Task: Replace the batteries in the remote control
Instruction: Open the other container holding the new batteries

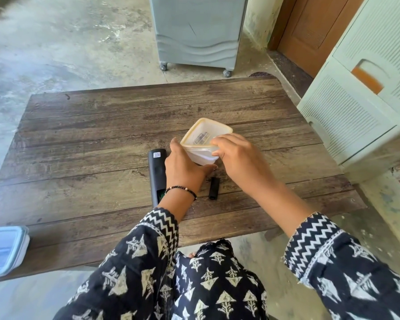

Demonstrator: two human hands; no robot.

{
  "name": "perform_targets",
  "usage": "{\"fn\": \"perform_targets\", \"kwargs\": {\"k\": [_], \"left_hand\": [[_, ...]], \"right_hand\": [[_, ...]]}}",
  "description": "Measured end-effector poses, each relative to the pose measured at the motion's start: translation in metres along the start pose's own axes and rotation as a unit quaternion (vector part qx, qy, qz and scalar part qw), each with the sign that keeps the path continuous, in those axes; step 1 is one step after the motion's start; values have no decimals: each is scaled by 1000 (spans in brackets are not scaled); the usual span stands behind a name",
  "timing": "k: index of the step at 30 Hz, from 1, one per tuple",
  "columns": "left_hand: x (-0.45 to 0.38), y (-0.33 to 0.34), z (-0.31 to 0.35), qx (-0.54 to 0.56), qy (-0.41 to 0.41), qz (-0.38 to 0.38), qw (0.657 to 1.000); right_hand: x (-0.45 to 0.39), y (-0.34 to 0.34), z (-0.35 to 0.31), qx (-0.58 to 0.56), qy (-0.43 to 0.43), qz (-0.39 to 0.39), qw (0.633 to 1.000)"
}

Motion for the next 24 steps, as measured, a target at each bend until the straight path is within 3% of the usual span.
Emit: {"fn": "perform_targets", "kwargs": {"k": [3, 6, 14, 24], "left_hand": [[-1, -1, 1, 12, -8, 4, 1000], [-2, 1, 5, 8, -9, 6, 1000], [5, 5, 9, -36, 6, -13, 999], [5, 4, 7, -39, 5, -12, 999]], "right_hand": [[4, -2, 2, -20, 37, 8, 999], [6, 2, 2, -5, 53, -45, 998], [-18, 18, -16, 83, 32, -97, 991], [-28, 20, -30, 140, -39, -94, 985]]}}
Point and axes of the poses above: each hand's wrist, its own x-axis away from the middle knuckle, its own y-axis out of the palm, z = x × y, the point moved 7 cm from there along -x, towards the middle knuckle, and after that the axes turned 13 degrees about x, right-handed, at the moved point
